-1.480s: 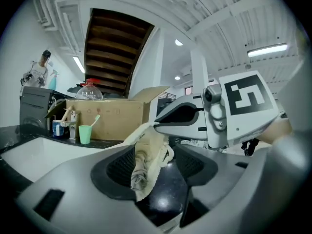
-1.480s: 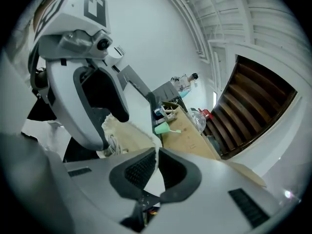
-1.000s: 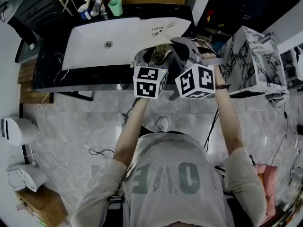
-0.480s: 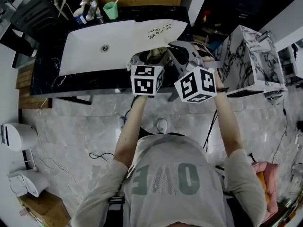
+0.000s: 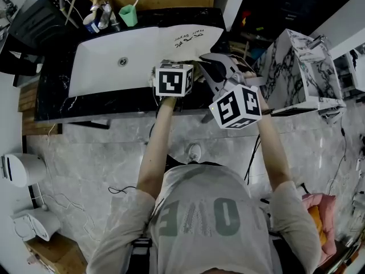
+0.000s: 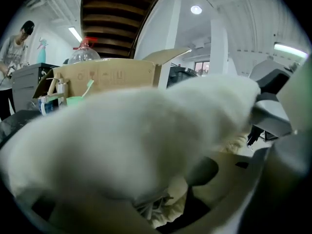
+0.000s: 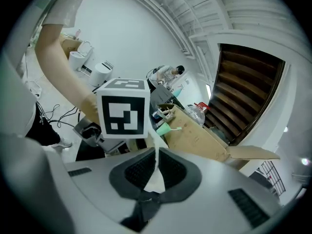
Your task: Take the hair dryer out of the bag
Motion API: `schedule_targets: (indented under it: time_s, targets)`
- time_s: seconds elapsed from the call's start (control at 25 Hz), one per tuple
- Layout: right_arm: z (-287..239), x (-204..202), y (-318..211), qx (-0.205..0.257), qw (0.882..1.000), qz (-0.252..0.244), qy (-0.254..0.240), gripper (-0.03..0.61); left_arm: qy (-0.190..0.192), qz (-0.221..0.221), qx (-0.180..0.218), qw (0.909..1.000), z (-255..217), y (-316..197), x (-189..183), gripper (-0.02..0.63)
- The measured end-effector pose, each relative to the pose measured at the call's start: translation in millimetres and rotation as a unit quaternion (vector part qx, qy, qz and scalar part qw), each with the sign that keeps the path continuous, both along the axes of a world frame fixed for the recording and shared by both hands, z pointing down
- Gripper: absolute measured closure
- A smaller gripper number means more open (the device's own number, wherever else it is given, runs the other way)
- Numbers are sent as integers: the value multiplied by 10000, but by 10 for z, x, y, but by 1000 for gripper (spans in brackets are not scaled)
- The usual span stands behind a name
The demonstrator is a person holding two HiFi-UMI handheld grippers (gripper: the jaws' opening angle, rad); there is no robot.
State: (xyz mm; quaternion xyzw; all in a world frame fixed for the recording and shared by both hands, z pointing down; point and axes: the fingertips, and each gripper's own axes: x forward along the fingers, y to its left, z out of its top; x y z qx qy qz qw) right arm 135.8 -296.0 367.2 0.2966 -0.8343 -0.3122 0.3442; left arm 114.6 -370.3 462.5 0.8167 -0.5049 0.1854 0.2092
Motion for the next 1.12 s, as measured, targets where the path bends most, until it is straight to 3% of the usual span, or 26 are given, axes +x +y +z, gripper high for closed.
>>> schedule_targets:
  time_s: [0.24,0.52,0.88,1.12]
  targets:
    - [7,53,-36,-110,9998,44,-150,535,-580,181,-50,9981,34,-202,83,336]
    - [80,126,-113,-190,9994,153,-239,535,-1177,523,-539,9902,354,-279,133,330]
    - [217,193,-229,-269,9990,274,-216,535,-1633,1260,-1421,9681,707,-229,210,330]
    - [206,182,-242,-254,9988,290,-289,535,-1695,1225,-1801,9612,805,-152,134,331]
